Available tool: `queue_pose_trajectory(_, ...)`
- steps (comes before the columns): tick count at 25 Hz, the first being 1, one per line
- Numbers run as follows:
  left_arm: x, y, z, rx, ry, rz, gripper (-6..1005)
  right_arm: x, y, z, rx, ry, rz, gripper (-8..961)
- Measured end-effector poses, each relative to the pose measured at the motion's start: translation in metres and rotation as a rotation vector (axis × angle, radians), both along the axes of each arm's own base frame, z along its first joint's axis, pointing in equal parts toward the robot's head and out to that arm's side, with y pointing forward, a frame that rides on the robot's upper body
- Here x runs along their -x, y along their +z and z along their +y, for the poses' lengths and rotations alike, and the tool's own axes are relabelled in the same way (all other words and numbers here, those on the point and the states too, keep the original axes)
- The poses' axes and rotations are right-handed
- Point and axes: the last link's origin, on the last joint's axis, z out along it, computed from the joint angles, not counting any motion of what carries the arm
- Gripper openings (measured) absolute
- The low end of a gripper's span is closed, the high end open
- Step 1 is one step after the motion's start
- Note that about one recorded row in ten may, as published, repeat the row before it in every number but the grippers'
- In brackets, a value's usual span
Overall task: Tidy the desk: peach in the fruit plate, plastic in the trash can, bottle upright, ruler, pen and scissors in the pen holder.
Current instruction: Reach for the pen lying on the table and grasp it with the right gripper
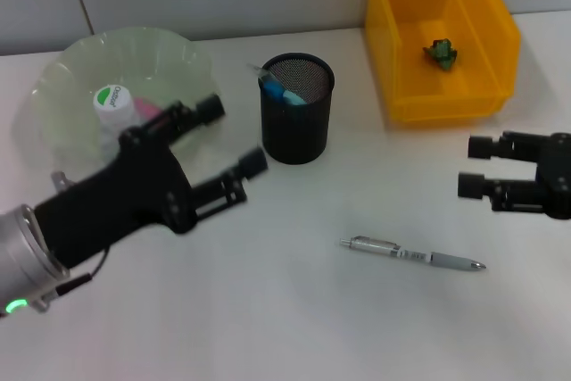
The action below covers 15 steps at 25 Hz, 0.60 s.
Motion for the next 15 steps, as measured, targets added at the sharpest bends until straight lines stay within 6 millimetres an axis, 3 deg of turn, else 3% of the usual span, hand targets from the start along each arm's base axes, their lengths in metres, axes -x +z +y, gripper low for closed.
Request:
queue_pose_trajectory(8,0.006,-0.013,-0.005,0.14,-0.051,0.183,811,0.026,0.021,-0.005,0.17,-0.085,-0.244,769)
queue_pose_trajectory(12,0.006,-0.014,-0.005,0.165,-0.059,0.218,811,0.036,0.023,-0.004,0.242,-0.168,-0.372,769)
queue_pose_trajectory(13,0.006,-0.015,-0.006,0.253,-0.084,0.314,811,0.039,0.022,-0.003,0.257,-0.186,-0.41,769)
queue_pose_trajectory(15,0.007,-0.013,-0.005,0.276,-0.084,0.338,811,0.044,0.021,0.0,0.282,-0.217,-0.471,769)
